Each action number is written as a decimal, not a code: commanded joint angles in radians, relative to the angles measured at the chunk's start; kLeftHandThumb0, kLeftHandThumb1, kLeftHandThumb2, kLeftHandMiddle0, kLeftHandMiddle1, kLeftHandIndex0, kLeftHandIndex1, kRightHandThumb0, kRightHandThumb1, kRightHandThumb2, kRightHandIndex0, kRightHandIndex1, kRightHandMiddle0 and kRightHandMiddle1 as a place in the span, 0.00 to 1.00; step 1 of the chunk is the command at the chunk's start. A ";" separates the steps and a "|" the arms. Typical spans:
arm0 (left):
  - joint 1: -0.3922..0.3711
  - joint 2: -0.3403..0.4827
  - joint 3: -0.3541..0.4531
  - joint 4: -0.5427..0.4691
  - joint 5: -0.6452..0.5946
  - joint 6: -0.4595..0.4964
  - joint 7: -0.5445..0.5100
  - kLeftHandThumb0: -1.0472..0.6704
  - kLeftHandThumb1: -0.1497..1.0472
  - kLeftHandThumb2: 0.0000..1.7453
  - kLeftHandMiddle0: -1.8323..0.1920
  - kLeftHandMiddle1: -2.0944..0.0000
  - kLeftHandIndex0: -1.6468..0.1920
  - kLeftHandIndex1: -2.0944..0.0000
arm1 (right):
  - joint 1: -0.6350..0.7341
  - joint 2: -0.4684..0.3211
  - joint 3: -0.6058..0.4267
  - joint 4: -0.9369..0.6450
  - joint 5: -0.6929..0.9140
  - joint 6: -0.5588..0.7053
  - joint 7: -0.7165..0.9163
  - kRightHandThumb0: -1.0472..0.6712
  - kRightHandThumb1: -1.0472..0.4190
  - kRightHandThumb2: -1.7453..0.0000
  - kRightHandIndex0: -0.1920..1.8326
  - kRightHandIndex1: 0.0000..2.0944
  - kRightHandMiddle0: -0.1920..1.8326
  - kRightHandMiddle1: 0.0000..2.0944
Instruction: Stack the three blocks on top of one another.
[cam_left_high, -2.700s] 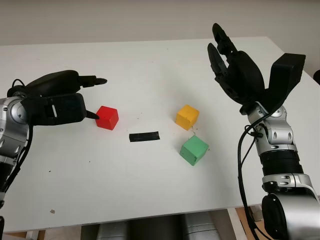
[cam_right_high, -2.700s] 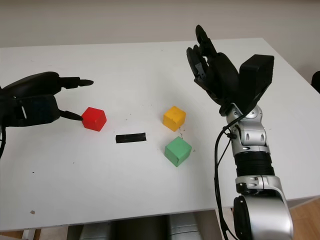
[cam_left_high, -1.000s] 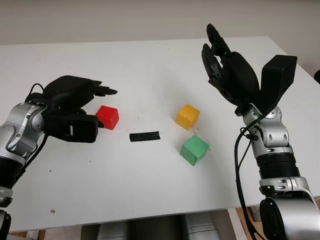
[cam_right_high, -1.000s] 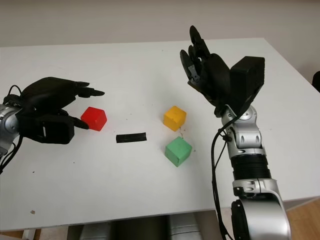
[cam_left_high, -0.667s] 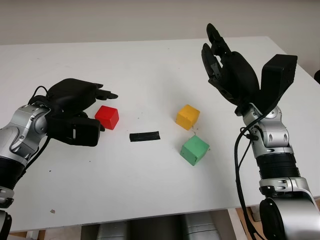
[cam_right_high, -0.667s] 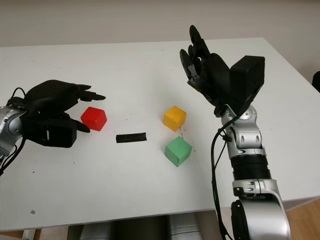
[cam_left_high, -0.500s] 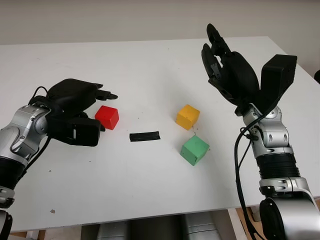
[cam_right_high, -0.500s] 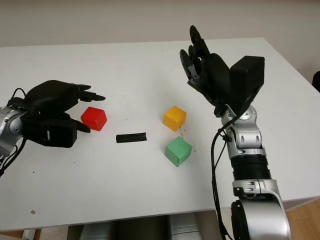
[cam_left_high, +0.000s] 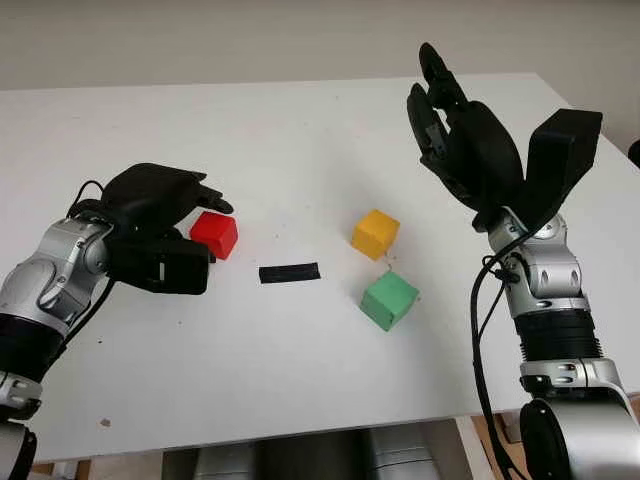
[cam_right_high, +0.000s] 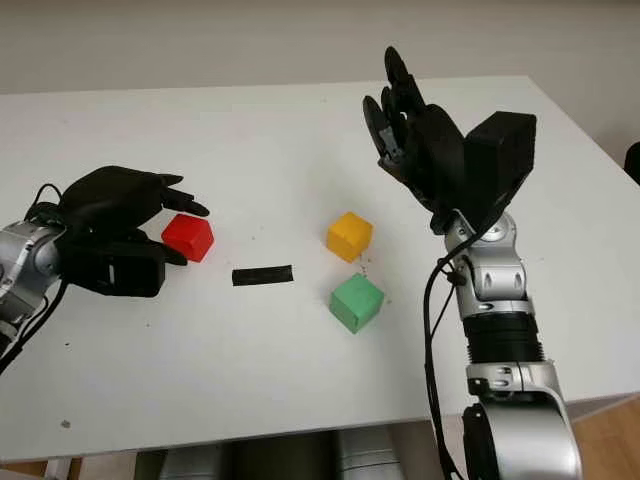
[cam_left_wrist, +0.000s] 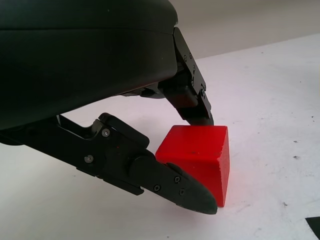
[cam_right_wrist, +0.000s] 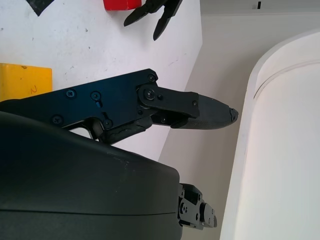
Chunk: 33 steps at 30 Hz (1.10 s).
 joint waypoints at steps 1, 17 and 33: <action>0.002 -0.001 -0.010 0.008 0.009 -0.001 0.012 0.25 0.86 0.03 0.73 0.96 0.50 0.87 | 0.001 -0.002 -0.005 -0.026 0.002 -0.003 -0.003 0.25 0.00 0.70 0.00 0.00 0.00 0.02; -0.008 0.014 -0.046 0.029 0.076 -0.006 0.036 0.28 0.87 0.03 0.71 0.97 0.63 0.61 | 0.006 -0.001 -0.003 -0.032 0.001 0.002 -0.010 0.25 0.00 0.70 0.00 0.00 0.01 0.02; 0.042 -0.017 0.048 -0.106 -0.101 0.043 -0.020 0.37 0.94 0.03 0.70 0.96 0.72 0.28 | 0.025 -0.003 0.005 -0.056 0.002 0.020 -0.012 0.26 0.00 0.70 0.00 0.00 0.00 0.02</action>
